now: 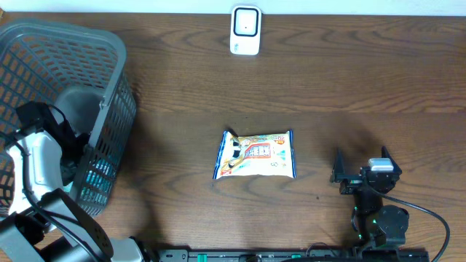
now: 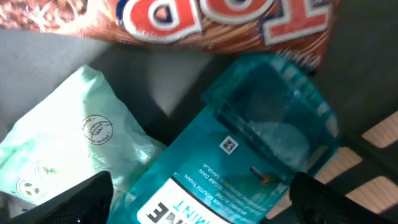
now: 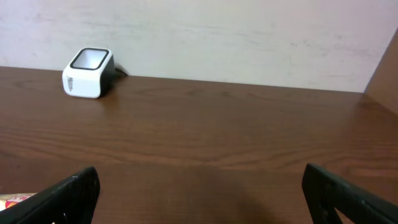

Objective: Scan the item barcode
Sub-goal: 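Return the left gripper to the basket and grasp the teal bottle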

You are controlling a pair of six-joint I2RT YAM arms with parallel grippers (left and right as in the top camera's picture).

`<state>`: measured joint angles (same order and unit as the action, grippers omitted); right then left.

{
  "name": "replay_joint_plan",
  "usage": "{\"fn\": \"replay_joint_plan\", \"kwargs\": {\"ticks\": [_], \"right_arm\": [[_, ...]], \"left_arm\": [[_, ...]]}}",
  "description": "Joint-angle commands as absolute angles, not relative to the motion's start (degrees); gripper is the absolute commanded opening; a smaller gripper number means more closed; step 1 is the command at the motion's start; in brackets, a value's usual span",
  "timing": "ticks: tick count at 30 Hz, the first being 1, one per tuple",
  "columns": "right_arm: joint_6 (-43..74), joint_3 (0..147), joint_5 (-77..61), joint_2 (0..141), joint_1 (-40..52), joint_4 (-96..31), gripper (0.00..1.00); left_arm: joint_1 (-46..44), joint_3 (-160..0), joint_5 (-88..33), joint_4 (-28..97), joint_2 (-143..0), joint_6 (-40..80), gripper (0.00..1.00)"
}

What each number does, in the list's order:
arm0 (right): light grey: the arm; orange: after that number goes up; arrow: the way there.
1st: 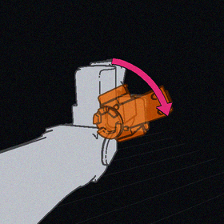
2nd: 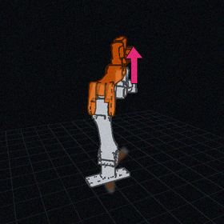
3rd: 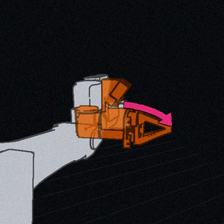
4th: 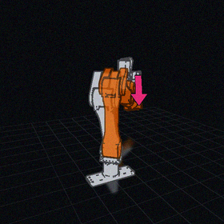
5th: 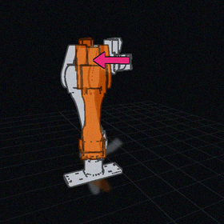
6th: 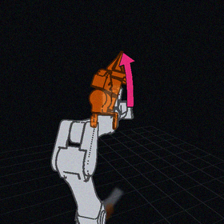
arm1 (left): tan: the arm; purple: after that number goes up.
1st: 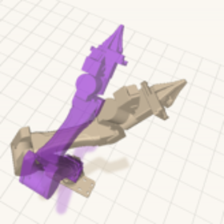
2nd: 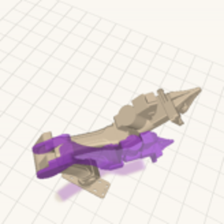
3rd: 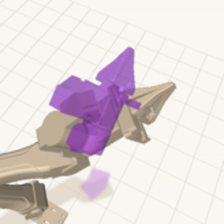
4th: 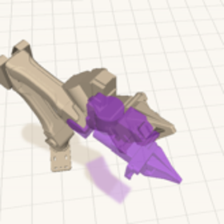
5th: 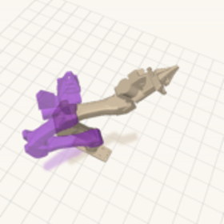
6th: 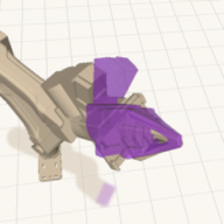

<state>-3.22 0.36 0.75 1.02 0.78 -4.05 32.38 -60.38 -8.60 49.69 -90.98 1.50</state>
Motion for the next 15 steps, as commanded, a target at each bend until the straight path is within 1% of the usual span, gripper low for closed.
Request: {"fn": "replay_joint_plan", "kwargs": {"ticks": [1,3,4,7,8,10,11,12,15], "right_arm": [[-3.7,0.3,0.5,0.9,1.2,-4.3,0.99],[-3.7,0.3,0.5,0.9,1.2,-4.3,0.99],[-3.7,0.3,0.5,0.9,1.2,-4.3,0.99],[-3.7,0.3,0.5,0.9,1.2,-4.3,0.99],[-3.7,0.3,0.5,0.9,1.2,-4.3,0.99],[-3.7,0.3,0.5,0.9,1.2,-4.3,0.99],[-3.7,0.3,0.5,0.9,1.2,-4.3,0.99],[-3.7,0.3,0.5,0.9,1.2,-4.3,0.99],[-3.7,0.3,0.5,0.9,1.2,-4.3,0.99]], "left_arm": [[32.0,-57.3,-8.3,50.7,-94.2,3.4,0.88],[32.0,-56.4,-8.3,50.6,-95.9,3.8,0.83],[32.0,-56.1,-8.3,50.6,-96.8,3.7,0.77],[32.0,-55.7,-8.3,50.5,-99.8,3.7,0.71],[32.0,-55.7,-8.3,50.5,-100.4,3.7,0.66],[32.0,-55.7,-8.4,50.4,-101.3,3.7,0.47],[32.1,-55.7,-8.4,50.2,-101.4,3.8,0.41],[32.1,-55.7,-8.3,49.7,-101.4,4.3,0.39],[32.1,-56.0,-8.4,48.5,-101.2,5.3,0.38]]}}
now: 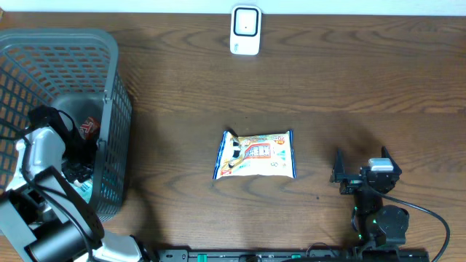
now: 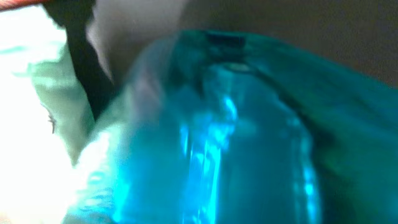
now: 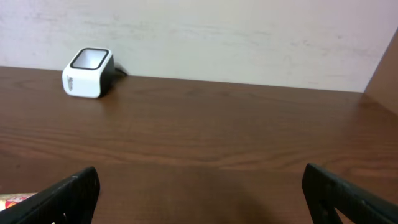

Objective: Scan the item barcode
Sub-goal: 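Return the left gripper to the basket and grasp the teal bottle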

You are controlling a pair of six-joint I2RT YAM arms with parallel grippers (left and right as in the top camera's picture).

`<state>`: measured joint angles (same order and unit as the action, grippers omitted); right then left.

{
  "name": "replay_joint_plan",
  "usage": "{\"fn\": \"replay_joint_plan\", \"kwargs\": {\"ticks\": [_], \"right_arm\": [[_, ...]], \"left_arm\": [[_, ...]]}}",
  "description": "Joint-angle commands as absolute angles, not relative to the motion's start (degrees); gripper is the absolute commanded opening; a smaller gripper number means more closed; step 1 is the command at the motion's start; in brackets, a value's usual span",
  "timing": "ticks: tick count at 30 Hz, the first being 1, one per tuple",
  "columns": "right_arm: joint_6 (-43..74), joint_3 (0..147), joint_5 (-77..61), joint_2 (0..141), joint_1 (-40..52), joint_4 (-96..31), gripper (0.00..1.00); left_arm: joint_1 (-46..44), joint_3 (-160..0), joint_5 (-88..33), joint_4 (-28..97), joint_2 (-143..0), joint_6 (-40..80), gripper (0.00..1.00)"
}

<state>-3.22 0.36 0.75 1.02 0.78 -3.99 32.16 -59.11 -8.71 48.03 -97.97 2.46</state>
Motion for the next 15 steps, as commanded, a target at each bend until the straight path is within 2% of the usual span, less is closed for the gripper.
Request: {"fn": "replay_joint_plan", "kwargs": {"ticks": [1,15], "right_arm": [[-3.7,0.3,0.5,0.9,1.2,-4.3,0.99],[-3.7,0.3,0.5,0.9,1.2,-4.3,0.99]], "left_arm": [[32.1,-56.3,-8.4,48.2,-101.1,5.5,0.38],[32.1,-69.8,-8.4,47.4,-99.9,7.9,0.37]]}}
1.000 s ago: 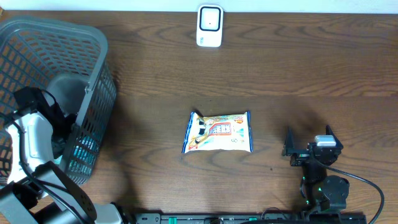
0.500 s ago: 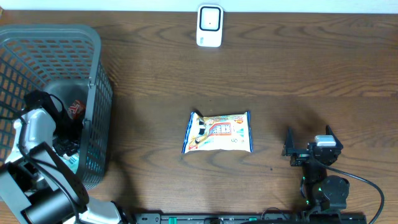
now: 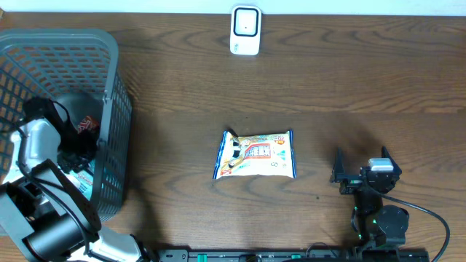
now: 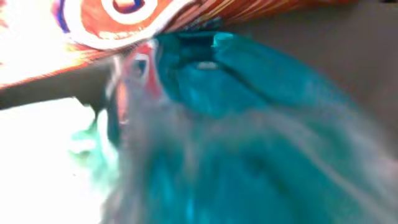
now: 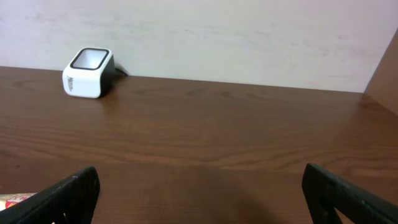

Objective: Scan the item barcode
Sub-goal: 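Return the left gripper to the basket and grasp the teal bottle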

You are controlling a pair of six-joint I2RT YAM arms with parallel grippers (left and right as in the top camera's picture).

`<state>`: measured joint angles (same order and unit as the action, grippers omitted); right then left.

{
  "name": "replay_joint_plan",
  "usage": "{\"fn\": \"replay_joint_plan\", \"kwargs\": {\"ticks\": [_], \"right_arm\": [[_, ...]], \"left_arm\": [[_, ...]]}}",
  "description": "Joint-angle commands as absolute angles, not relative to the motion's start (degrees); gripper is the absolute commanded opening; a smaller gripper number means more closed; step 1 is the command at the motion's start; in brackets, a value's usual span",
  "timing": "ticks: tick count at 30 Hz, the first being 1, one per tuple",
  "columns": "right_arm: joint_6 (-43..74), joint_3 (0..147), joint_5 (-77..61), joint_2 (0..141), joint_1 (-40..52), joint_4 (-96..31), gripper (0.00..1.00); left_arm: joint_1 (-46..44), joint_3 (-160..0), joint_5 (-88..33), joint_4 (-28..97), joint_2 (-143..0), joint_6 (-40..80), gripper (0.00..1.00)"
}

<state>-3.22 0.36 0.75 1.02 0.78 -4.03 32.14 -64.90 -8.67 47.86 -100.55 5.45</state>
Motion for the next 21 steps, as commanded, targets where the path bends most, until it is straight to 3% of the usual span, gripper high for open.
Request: {"fn": "replay_joint_plan", "kwargs": {"ticks": [1,21], "right_arm": [[-3.7,0.3,0.5,0.9,1.2,-4.3,0.99],[-3.7,0.3,0.5,0.9,1.2,-4.3,0.99]], "left_arm": [[32.1,-71.1,-8.4,47.4,-99.7,8.2,0.36],[32.1,-78.5,-8.4,41.1,-76.0,11.2,0.34]]}}
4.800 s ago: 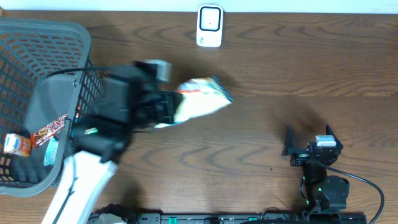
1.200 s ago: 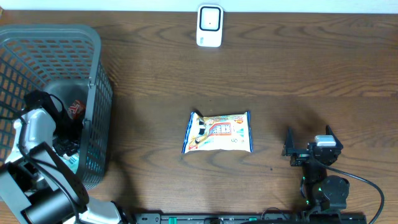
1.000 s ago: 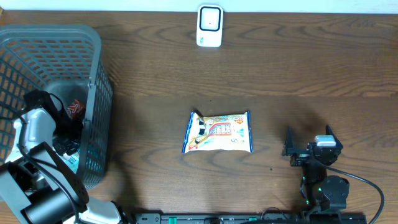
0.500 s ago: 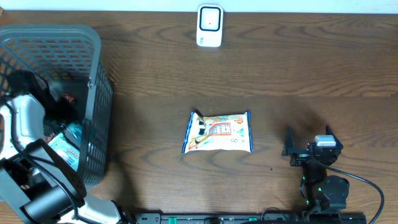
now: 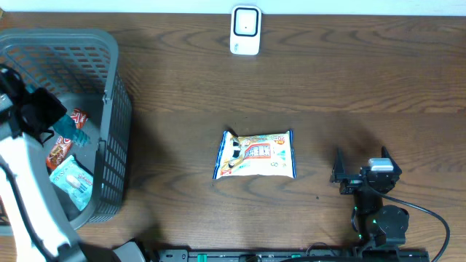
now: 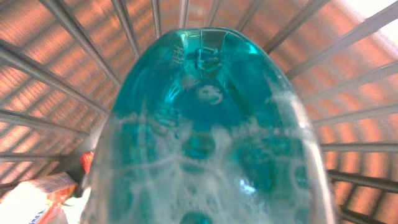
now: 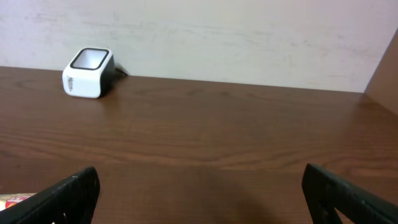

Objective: Scan the item barcode
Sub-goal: 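Return the left gripper to the basket and grasp the teal bottle, then lift the teal bottle out and set it beside the snack bag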

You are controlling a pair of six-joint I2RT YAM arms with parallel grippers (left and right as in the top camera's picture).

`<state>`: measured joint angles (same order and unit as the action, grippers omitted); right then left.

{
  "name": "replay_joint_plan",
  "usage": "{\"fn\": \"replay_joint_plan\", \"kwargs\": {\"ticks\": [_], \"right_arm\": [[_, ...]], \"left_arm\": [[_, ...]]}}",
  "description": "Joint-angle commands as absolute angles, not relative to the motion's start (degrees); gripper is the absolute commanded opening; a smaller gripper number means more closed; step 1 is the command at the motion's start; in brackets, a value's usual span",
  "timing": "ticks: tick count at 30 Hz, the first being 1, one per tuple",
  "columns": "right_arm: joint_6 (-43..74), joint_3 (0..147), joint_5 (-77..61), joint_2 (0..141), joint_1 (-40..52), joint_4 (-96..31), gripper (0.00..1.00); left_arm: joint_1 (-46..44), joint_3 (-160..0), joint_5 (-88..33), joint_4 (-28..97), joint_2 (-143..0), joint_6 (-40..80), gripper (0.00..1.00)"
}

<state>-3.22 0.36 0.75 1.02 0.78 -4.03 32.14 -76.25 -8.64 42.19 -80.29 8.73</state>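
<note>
My left gripper (image 5: 61, 124) hangs inside the grey basket (image 5: 116, 109) at the table's left, shut on a teal translucent mint pack (image 5: 74, 135). In the left wrist view the pack (image 6: 205, 137) fills the frame and hides the fingers, with the basket's bars behind it. The white barcode scanner (image 5: 245, 30) stands at the far edge, also seen in the right wrist view (image 7: 88, 73). My right gripper (image 5: 360, 175) rests open at the front right, its fingertips apart over bare wood (image 7: 199, 205).
A red snack pack (image 5: 58, 150) and a pale green packet (image 5: 73, 182) lie on the basket's floor. A white and orange snack packet (image 5: 255, 154) lies flat mid-table. The basket's wall stands between the left gripper and the table.
The left gripper was low in the basket, pressed among the packs. It now sits higher and further back, with the teal pack off the basket's floor. The right arm is unchanged.
The left gripper first stood open over the teal pack, beside the green packet and red snack pack, in a tilted basket. Then the basket stood level and the pack filled the wrist view. Now the pack hangs from the shut gripper. The right arm stayed still.
</note>
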Motion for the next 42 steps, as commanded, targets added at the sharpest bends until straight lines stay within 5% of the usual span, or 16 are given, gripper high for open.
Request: {"fn": "replay_joint_plan", "kwargs": {"ticks": [1,24,42], "right_arm": [[-3.7,0.3,0.5,0.9,1.2,-4.3,0.99],[-3.7,0.3,0.5,0.9,1.2,-4.3,0.99],[-3.7,0.3,0.5,0.9,1.2,-4.3,0.99]], "left_arm": [[32.1,-78.5,-8.4,40.9,-74.7,11.9,0.34],[32.1,-78.5,-8.7,38.0,-55.4,30.6,0.33],[32.1,-78.5,-28.1,33.8,-48.5,34.2,0.34]]}}
